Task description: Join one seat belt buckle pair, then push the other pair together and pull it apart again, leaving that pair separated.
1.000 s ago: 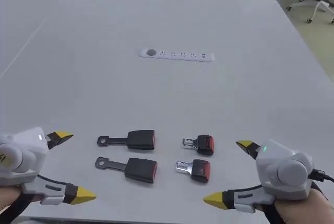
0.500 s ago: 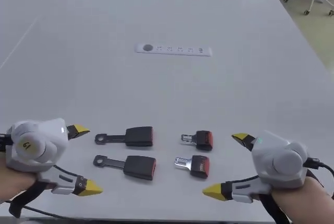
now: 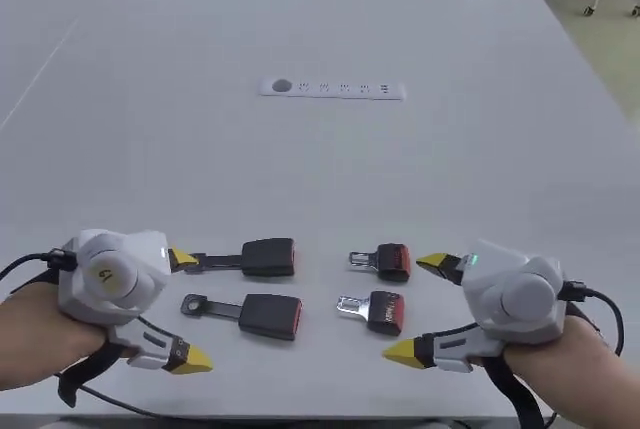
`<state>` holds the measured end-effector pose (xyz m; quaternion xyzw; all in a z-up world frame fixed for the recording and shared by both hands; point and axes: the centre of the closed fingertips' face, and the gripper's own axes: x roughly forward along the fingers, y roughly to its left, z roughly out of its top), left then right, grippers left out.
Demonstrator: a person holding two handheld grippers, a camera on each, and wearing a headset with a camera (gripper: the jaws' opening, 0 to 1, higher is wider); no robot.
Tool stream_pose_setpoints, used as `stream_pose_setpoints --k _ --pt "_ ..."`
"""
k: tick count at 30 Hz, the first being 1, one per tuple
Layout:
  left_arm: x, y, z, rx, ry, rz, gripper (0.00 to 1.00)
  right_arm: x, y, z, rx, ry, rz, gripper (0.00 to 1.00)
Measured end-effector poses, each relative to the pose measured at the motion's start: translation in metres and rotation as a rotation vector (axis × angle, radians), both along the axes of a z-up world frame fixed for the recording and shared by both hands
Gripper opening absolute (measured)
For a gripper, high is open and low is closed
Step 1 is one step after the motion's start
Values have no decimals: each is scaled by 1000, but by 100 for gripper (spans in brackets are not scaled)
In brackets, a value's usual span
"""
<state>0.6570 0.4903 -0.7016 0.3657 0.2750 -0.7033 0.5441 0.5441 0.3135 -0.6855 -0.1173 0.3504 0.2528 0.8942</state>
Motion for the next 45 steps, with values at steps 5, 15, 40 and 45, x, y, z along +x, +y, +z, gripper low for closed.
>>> stream_pose_setpoints --k 5,15,40,45 --pt "-1 -6 -4 14 -9 -30 80 1 4 -5 1 21 28 70" --pt "-9 -21 -14 39 -19 -91 72 4 6 -9 -23 47 95 60" --pt "-26 -54 -40 45 -3 -191 55 9 5 -37 -83 157 218 47" --pt "-28 -57 -42 36 -27 -247 47 9 3 -44 -82 181 241 41"
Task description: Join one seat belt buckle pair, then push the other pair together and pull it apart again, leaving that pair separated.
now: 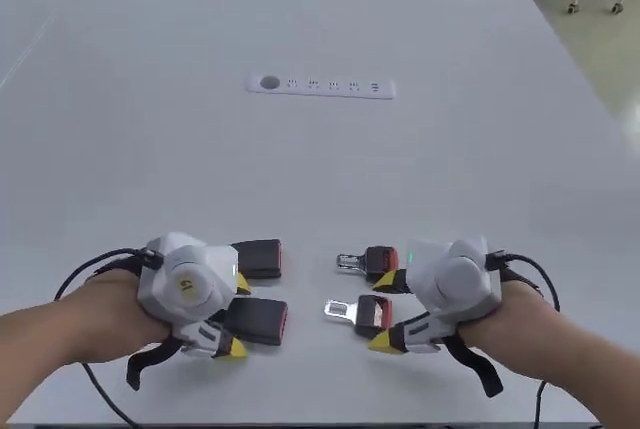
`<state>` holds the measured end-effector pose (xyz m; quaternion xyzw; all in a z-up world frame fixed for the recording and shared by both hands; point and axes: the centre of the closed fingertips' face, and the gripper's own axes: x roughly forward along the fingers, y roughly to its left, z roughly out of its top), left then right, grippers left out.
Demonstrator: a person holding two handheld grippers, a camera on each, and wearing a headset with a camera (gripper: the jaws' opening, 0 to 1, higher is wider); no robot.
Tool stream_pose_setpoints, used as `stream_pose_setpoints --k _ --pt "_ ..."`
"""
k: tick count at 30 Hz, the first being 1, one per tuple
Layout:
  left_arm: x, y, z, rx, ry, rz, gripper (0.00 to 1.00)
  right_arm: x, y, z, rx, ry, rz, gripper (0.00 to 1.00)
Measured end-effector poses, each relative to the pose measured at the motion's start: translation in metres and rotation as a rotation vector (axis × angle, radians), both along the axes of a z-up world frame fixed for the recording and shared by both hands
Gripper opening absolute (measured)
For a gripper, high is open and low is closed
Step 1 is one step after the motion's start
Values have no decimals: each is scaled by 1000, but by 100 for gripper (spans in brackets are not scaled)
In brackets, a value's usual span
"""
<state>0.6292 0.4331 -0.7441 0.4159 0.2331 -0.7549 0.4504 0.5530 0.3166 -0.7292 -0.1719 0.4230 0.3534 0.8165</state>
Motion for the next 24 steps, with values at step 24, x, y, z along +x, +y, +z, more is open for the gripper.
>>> stream_pose_setpoints --k 24 --pt "3 -2 -1 23 22 25 37 -2 -5 -16 -17 81 63 33"
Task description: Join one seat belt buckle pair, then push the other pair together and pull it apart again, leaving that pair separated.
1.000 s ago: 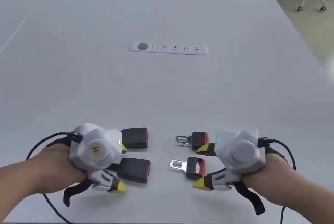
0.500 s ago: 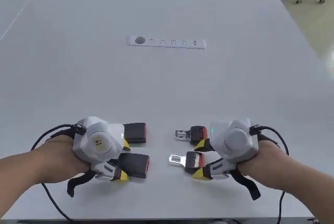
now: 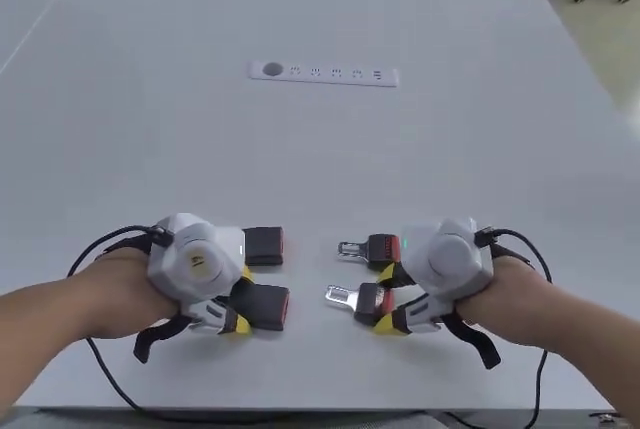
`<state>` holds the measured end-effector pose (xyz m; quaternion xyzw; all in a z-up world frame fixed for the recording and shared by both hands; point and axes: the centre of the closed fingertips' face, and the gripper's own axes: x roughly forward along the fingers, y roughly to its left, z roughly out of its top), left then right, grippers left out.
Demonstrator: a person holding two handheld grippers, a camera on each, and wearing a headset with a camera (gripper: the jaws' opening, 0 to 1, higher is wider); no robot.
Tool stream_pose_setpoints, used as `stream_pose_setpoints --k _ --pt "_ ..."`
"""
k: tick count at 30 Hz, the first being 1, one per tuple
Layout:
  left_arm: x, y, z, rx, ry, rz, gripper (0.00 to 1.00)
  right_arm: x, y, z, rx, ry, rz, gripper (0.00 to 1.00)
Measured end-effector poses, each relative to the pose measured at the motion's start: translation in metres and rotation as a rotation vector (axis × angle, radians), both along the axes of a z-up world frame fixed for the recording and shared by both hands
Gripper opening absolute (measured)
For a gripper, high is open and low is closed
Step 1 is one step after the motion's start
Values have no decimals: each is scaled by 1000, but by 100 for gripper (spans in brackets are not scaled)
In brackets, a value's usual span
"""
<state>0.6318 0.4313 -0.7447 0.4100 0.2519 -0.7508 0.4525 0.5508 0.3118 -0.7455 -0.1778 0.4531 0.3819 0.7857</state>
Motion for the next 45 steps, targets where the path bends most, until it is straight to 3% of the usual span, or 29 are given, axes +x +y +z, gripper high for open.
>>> stream_pose_setpoints --k 6,15,26,45 --pt "0 2 0 4 3 29 35 -1 1 0 -1 11 51 33" --pt "-2 2 0 7 -8 35 34 -2 0 -1 -50 31 143 33" --pt "-3 3 0 12 -13 38 34 -4 -1 -3 -98 22 173 33" --pt "-3 3 0 22 -23 22 33 -3 0 -3 -89 5 173 33"
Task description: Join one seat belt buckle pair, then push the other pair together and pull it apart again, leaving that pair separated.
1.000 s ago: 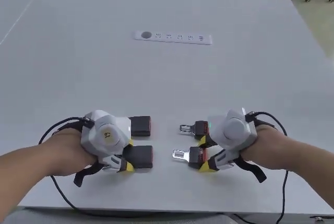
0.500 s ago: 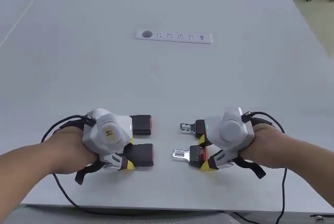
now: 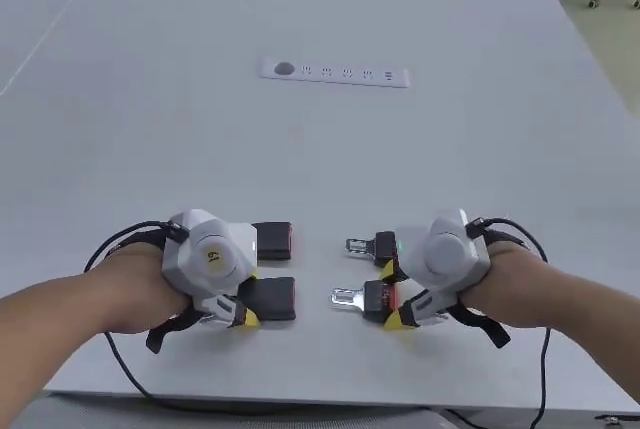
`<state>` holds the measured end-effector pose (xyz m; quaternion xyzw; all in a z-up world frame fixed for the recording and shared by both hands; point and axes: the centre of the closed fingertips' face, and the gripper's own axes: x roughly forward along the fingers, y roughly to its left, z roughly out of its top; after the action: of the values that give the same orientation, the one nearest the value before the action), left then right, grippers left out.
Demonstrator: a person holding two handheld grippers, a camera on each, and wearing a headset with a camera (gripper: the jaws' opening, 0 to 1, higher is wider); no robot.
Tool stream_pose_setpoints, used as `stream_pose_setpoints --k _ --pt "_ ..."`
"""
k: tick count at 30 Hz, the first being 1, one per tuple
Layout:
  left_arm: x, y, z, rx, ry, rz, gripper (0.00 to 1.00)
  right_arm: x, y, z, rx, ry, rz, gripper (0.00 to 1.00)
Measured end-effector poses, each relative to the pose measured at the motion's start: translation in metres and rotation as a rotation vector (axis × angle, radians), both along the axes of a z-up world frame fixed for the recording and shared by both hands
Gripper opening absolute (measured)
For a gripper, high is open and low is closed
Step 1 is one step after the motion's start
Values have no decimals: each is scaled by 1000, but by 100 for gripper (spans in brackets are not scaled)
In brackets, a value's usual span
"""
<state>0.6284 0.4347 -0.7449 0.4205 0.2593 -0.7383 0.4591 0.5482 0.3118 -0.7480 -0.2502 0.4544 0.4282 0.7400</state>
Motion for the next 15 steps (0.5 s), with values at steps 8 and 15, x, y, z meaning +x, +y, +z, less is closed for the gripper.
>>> stream_pose_setpoints --k 8,15 --pt "0 0 0 -1 4 0 33 1 3 0 -13 3 3 33" --pt "0 0 0 1 5 -13 33 6 8 0 -20 2 -6 33"
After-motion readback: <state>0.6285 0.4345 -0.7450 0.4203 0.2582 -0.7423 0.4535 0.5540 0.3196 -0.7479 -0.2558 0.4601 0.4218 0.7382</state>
